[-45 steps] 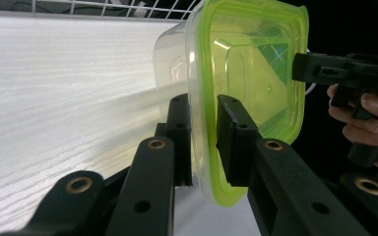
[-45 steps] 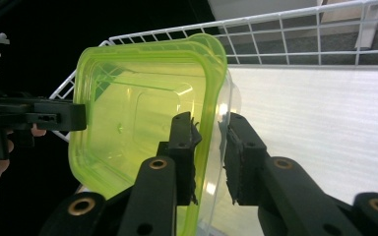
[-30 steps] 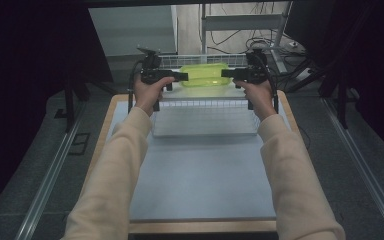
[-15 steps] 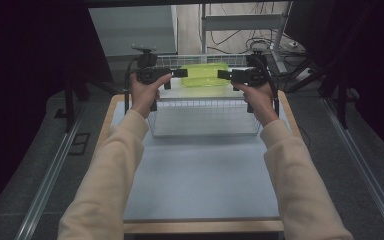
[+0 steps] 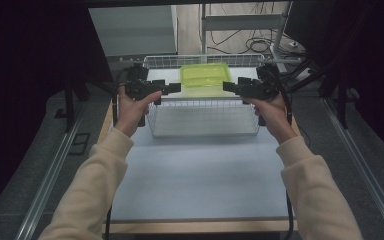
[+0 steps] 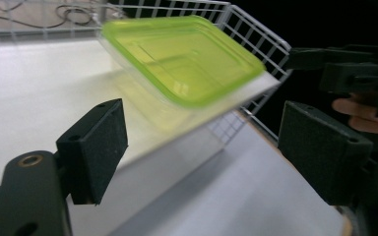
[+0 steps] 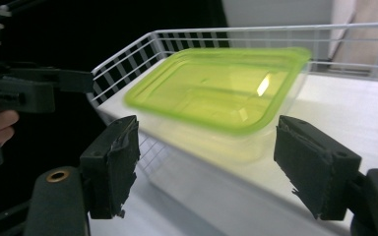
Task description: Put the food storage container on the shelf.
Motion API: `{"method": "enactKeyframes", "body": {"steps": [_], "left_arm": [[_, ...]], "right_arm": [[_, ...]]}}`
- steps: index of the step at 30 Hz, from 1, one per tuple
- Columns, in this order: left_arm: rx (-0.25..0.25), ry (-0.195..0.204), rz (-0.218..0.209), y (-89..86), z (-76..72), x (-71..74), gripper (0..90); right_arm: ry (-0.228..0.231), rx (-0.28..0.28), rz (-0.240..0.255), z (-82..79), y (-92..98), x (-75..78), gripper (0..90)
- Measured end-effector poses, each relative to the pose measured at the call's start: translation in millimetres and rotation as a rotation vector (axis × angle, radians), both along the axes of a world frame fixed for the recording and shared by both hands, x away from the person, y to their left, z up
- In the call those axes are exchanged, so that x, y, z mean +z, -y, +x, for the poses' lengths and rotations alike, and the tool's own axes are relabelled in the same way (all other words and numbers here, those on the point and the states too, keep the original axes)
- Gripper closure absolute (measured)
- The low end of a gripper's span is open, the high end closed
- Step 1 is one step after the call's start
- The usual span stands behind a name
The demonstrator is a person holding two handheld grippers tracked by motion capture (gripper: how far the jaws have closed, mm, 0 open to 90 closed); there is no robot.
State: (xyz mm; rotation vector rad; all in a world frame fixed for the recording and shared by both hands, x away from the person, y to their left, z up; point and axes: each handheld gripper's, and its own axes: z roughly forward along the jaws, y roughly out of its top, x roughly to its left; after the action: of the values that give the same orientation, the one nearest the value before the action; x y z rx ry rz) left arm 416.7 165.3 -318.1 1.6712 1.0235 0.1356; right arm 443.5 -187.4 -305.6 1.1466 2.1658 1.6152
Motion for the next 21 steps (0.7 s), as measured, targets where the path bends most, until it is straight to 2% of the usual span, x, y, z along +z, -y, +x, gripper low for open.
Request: {"method": "enactKeyframes", "body": {"steps": [3,6,7,8,11,12,13,14,15,16,17,18,19,20,21], "left_arm": [[-0.013,0.016,-0.003,-1.4,-19.6,-6.0,19.0],[-0.027,0.005,0.003,-0.6,-39.0,-14.4,19.2],[-0.027,0.005,0.003,-0.6,-39.0,-14.4,19.3],[-0.034,0.012,0.017,0.0,-52.2,-20.0,19.5],[-0.060,0.026,0.010,-0.1,-71.6,-30.0,20.0],[-0.060,0.026,0.010,-0.1,-71.6,-30.0,20.1],[-0.066,0.032,0.003,-0.2,-78.3,-34.3,20.5],[-0.085,0.043,-0.002,-0.5,-91.7,-45.4,20.5],[-0.085,0.043,-0.002,-0.5,-91.7,-45.4,20.6],[-0.102,0.039,-0.012,-0.6,-104.3,-60.0,20.9],[-0.102,0.039,-0.012,-0.6,-104.3,-60.0,20.7],[-0.117,0.015,-0.024,0.4,-113.6,-76.1,20.7],[-0.117,0.015,-0.024,0.4,-113.6,-76.1,20.7],[-0.120,0.003,-0.015,1.5,-121.5,-91.3,20.8],[-0.118,-0.001,-0.003,2.3,-124.9,-98.3,20.8]], "right_arm": [[0.016,0.035,0.005,-15.0,6.6,-5.4,25.6],[0.035,0.060,-0.003,-31.4,13.4,-13.3,25.5],[0.042,0.069,-0.005,-37.1,15.1,-16.2,25.5],[0.047,0.077,-0.008,-42.6,16.5,-19.1,25.4],[0.063,0.103,-0.007,-60.8,19.3,-30.6,25.4],[0.067,0.113,0.001,-67.3,20.0,-36.0,25.5],[0.069,0.123,0.003,-74.0,20.5,-41.9,25.5],[0.073,0.132,0.004,-81.0,21.0,-48.0,25.5],[0.077,0.140,0.000,-87.9,21.9,-54.2,25.5],[0.079,0.146,-0.003,-95.0,22.7,-60.3,25.5],[0.079,0.146,-0.003,-95.0,22.7,-60.3,25.5],[0.089,0.153,-0.014,-108.3,25.0,-71.6,25.4],[0.098,0.153,-0.027,-114.5,26.5,-76.2,25.4],[0.108,0.150,-0.032,-120.4,27.9,-80.9,25.4],[0.112,0.153,-0.038,-125.8,29.8,-85.4,25.5]]}}
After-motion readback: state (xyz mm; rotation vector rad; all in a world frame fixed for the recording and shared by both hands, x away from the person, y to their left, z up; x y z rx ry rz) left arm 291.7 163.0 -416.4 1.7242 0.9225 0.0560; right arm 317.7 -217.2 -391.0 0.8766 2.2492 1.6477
